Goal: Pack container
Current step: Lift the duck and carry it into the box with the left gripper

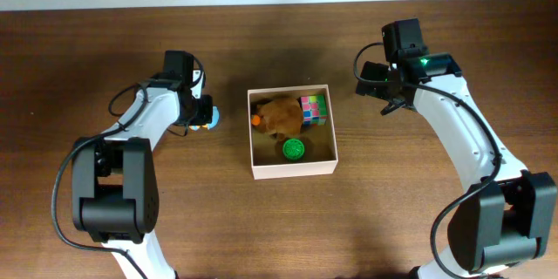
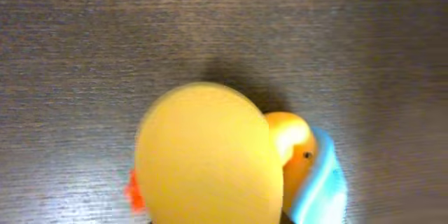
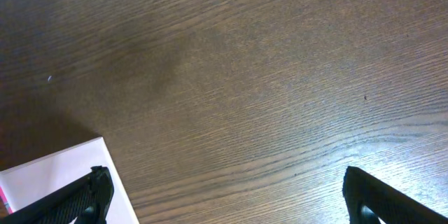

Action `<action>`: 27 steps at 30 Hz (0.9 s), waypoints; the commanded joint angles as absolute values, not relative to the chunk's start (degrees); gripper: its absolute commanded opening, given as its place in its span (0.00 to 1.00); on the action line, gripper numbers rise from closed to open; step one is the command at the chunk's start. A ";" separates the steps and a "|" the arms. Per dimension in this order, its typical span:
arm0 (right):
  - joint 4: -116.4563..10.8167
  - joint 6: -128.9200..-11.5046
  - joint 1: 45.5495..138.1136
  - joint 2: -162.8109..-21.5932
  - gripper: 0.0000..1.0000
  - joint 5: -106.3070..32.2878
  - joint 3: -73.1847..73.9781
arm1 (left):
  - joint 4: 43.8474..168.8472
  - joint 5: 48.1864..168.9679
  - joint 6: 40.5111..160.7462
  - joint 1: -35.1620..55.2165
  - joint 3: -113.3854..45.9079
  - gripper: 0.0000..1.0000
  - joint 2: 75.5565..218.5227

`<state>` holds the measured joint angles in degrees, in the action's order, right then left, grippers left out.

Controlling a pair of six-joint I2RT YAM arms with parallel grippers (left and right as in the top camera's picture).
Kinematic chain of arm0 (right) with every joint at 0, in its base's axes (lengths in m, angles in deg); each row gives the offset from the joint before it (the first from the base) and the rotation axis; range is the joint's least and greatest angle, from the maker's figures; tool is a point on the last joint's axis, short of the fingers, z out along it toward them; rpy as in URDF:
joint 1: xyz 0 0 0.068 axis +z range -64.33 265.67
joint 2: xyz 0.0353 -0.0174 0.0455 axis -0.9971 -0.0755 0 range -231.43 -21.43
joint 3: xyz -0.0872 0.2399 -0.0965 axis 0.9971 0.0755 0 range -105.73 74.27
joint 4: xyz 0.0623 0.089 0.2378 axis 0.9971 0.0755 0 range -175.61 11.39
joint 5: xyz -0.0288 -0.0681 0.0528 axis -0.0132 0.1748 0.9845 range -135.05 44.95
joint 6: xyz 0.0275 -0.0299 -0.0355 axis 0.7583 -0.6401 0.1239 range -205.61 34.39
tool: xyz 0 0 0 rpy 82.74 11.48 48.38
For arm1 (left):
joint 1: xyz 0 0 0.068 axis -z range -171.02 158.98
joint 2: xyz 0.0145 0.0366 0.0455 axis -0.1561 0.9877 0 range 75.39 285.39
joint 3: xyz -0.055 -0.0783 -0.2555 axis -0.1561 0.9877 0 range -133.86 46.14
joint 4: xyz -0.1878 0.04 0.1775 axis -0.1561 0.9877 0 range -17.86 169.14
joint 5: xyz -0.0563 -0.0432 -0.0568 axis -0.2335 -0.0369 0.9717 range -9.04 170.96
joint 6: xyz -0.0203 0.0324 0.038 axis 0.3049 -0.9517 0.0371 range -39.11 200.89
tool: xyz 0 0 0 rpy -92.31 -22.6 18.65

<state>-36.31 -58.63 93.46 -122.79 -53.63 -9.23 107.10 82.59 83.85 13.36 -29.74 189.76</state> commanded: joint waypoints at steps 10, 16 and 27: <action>-36.33 -58.08 93.13 -122.90 0.99 -54.57 -10.39 | 128.39 85.74 84.27 13.47 -53.28 0.06 191.40; -36.33 -58.10 93.13 -122.90 0.99 -54.57 -10.39 | 139.19 85.74 83.81 15.28 -64.14 0.06 191.40; -36.33 -58.10 93.13 -122.90 0.99 -54.57 -10.39 | 153.46 85.71 73.73 26.67 -75.53 0.06 191.40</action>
<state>-36.29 -58.63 93.46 -122.79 -53.63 -9.23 152.30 84.84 79.18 23.48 -73.06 191.46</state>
